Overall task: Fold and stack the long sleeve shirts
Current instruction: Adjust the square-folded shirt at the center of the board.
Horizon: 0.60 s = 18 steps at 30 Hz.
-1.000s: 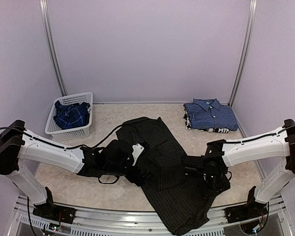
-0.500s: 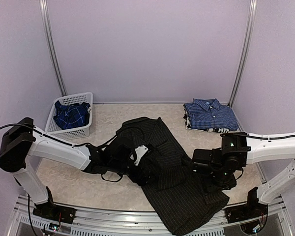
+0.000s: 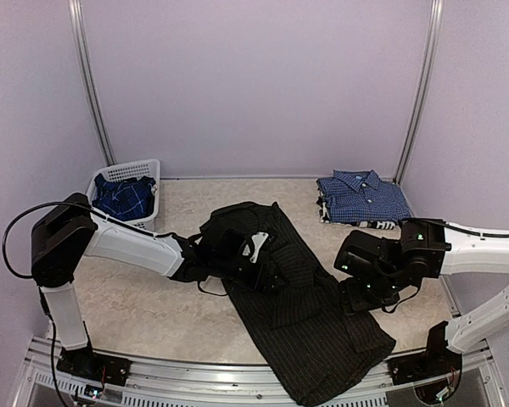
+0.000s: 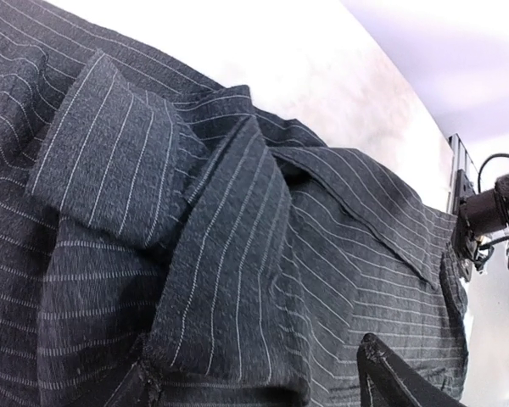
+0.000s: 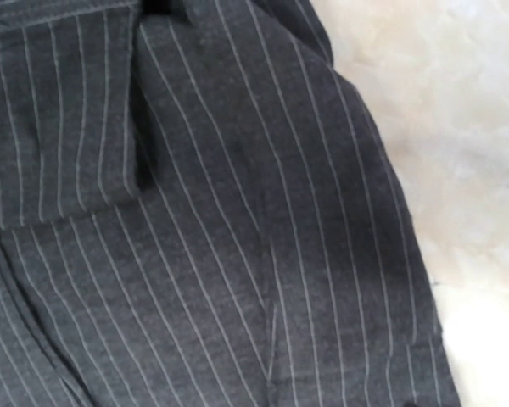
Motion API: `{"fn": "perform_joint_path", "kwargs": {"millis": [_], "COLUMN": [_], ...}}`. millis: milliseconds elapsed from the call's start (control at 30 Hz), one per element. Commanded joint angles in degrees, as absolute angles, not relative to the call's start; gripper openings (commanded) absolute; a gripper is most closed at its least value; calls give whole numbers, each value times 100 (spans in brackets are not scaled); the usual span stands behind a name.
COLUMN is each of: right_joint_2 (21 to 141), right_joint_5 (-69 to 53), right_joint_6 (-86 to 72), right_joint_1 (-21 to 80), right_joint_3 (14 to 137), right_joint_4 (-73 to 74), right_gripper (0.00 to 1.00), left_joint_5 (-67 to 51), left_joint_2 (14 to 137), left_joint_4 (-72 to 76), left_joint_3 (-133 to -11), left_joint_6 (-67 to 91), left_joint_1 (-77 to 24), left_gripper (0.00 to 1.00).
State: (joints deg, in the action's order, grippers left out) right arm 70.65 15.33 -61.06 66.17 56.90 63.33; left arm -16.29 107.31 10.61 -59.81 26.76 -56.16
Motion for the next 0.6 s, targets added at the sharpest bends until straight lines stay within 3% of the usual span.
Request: {"fn": "perform_joint_path", "kwargs": {"millis": [0, 133, 333, 500, 567], "right_joint_2": [7008, 6935, 6921, 6891, 6847], "right_joint_5": [1635, 1613, 1548, 1585, 1601], "right_joint_6": [-5820, -5704, -5559, -5486, -5449], "right_joint_1": [6512, 6466, 6384, 6325, 6280], "right_joint_3": [5584, 5500, 5354, 5384, 5434], "right_joint_4": [6150, 6028, 5849, 5876, 5871], "right_gripper": [70, 70, 70, 69, 69], "left_joint_5": [-1458, -1173, -1344, -1503, -1630], "left_joint_2": [11075, 11126, 11126, 10949, 10817], "left_joint_4": [884, 775, 1176, 1542, 1529], "left_joint_3": [-6275, -6362, -6205, -5963, -5788], "left_joint_6": [2980, 3031, 2973, 2762, 2522], "left_joint_1": [-5562, -5563, -5626, -5675, -5724], "left_gripper": [72, 66, 33, 1, 0]}}
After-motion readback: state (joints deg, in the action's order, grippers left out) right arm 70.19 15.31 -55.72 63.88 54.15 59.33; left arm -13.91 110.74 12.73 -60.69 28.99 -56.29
